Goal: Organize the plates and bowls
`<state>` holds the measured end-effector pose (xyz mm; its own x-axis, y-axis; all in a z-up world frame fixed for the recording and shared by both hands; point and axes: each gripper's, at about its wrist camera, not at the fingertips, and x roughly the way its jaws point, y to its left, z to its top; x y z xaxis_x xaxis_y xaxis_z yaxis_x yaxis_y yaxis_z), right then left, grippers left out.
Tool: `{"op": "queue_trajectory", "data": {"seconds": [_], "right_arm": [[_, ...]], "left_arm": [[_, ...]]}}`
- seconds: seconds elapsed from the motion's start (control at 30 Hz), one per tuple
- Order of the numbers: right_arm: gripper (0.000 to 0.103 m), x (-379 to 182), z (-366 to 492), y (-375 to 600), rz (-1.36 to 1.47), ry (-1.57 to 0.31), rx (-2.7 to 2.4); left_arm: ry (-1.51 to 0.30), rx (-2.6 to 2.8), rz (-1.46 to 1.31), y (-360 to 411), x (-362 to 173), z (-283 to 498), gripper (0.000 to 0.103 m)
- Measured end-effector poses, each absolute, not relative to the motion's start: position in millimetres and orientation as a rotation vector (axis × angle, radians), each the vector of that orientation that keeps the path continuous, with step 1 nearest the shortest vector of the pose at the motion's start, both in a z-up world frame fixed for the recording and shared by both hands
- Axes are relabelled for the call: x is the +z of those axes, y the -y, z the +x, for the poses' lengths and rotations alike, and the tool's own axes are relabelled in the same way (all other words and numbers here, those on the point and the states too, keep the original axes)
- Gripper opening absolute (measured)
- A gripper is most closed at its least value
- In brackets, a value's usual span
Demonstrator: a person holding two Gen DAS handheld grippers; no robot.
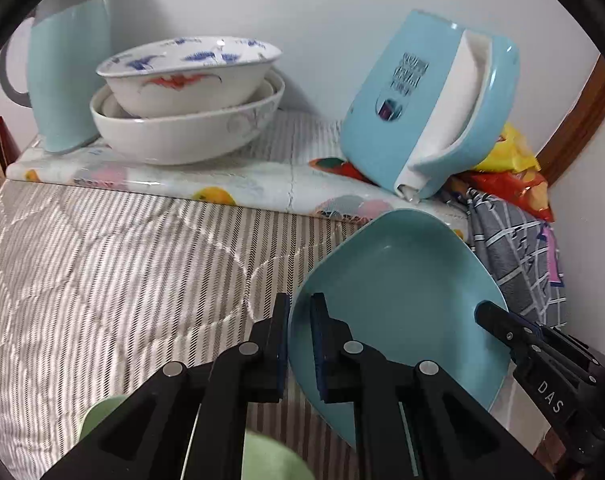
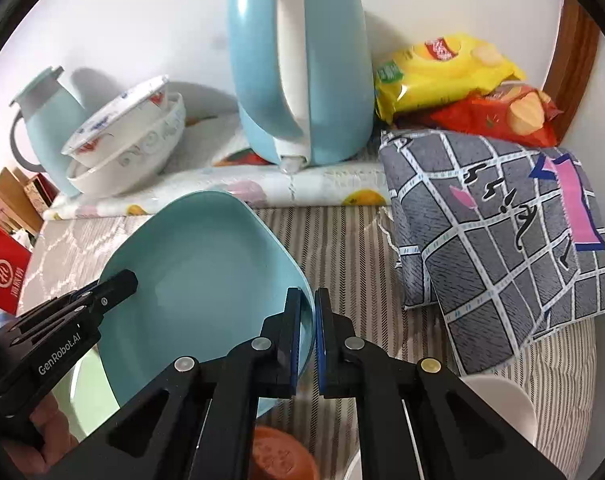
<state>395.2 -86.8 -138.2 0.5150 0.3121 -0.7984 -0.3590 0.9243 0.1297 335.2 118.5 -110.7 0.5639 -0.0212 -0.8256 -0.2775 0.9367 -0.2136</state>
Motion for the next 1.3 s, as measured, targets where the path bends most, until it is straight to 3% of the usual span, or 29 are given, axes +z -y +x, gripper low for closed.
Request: {"op": "queue_trajectory", "data": {"seconds": [0.77, 1.3], "right_arm": [[0.006, -73.0, 286.9, 110.2, -0.002, -0.829, 0.437], [0.007, -60.8, 232.2, 129.9, 0.035, -0.788, 0.443]], "left_arm": [[-0.866, 0.160, -0.348, -108.2, -43.9, 229.7, 0.011], [-0.838, 0.159, -0.351, -95.7, -30.4, 173.5, 0.011]]}}
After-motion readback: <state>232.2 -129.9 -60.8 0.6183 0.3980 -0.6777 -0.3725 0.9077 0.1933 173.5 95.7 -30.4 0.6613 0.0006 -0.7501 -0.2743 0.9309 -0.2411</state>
